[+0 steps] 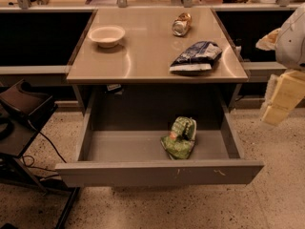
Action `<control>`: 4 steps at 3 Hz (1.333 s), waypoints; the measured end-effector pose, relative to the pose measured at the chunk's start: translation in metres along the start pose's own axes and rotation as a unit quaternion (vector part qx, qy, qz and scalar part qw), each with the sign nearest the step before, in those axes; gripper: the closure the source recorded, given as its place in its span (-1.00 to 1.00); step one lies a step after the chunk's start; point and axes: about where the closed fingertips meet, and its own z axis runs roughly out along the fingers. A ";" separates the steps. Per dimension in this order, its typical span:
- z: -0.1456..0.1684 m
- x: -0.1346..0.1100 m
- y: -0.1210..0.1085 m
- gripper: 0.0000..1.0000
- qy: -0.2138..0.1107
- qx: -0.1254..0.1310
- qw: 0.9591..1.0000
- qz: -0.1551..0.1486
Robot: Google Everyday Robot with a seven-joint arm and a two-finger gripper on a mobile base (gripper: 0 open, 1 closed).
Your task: Pick green jalapeno chip bag from top drawer and place on counter
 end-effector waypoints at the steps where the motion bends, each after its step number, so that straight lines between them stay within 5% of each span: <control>1: 0.035 -0.001 -0.009 -1.00 -0.018 -0.005 1.000 -0.009; 3: 0.097 -0.014 -0.034 -1.00 -0.058 -0.031 0.998 -0.008; 4: 0.097 -0.014 -0.034 -1.00 -0.058 -0.031 0.998 -0.008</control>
Offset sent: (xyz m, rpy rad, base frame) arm 0.0731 0.0151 -0.0882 0.1041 0.0086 0.0498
